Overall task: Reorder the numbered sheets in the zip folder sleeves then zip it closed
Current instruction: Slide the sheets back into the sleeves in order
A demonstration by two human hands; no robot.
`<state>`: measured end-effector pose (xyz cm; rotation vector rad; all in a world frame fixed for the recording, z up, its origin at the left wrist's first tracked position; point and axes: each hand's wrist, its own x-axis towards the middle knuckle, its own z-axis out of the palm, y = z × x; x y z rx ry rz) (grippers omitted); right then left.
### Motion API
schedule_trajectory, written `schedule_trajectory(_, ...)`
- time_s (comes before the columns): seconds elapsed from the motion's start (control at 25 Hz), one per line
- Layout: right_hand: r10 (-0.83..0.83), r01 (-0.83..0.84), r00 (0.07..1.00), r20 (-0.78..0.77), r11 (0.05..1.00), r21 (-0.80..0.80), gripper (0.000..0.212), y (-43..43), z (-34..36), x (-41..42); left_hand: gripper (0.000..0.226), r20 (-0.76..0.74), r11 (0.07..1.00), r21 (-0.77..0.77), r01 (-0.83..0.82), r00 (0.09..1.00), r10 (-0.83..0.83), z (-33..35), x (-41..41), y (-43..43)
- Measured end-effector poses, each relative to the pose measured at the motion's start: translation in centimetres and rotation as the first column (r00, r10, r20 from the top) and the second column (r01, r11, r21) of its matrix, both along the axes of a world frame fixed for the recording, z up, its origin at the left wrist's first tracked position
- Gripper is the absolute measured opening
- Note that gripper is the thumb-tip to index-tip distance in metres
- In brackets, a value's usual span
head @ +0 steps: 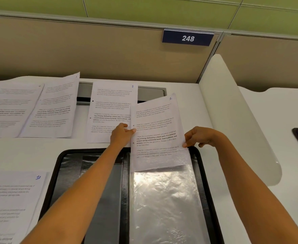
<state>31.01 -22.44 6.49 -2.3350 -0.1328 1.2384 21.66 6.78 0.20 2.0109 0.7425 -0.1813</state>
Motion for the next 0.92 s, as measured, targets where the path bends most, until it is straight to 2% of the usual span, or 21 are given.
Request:
schedule_trajectory(0.16,-0.033,0.031,0.999,0.011,0.996,0.085,0.022,-0.7,-0.4,-0.4,0.052,0.047,0.997,-0.07,0.019,0.999,-0.016,-0.1,0.7,0.2)
schedule_trajectory(0.28,-0.039,0.036,0.999,0.018,0.988,0.152,0.018,-1.3,-0.7,-1.0,0.049,0.067,0.966,-0.25,-0.061,0.995,0.08,-0.1,1.3,0.1)
schedule_trajectory(0.36,-0.055,0.049,0.998,0.029,0.985,0.166,0.018,-1.5,-0.9,-1.2,0.037,0.079,0.945,-0.319,-0.067,0.992,0.097,-0.2,1.4,0.2)
schedule_trajectory(0.44,-0.114,0.103,0.992,0.054,0.979,0.177,0.021,-1.4,-1.0,-1.1,0.03,0.093,0.939,-0.341,-0.039,0.993,0.075,-0.2,1.2,0.4)
schedule_trajectory(0.6,-0.314,0.286,0.945,0.088,0.927,0.244,0.028,-0.2,-1.3,-0.5,0.03,0.09,0.925,-0.38,0.009,0.996,0.027,0.4,0.3,0.4)
schedule_trajectory(0.72,-0.334,0.313,0.94,0.076,0.928,0.202,0.032,1.3,-1.9,-0.3,0.03,0.08,0.912,-0.41,0.026,0.997,0.007,0.5,-0.3,0.4)
schedule_trajectory(0.8,-0.362,0.335,0.927,0.098,0.916,0.22,0.028,2.3,-2.2,-0.4,0.028,0.096,0.91,-0.414,0.019,0.995,0.023,0.5,-0.7,0.2)
schedule_trajectory(0.92,-0.397,0.335,0.906,0.148,0.885,0.324,0.011,2.9,-1.7,-0.6,0.025,0.148,0.889,-0.459,-0.014,0.985,0.092,0.6,-1.3,-0.1)
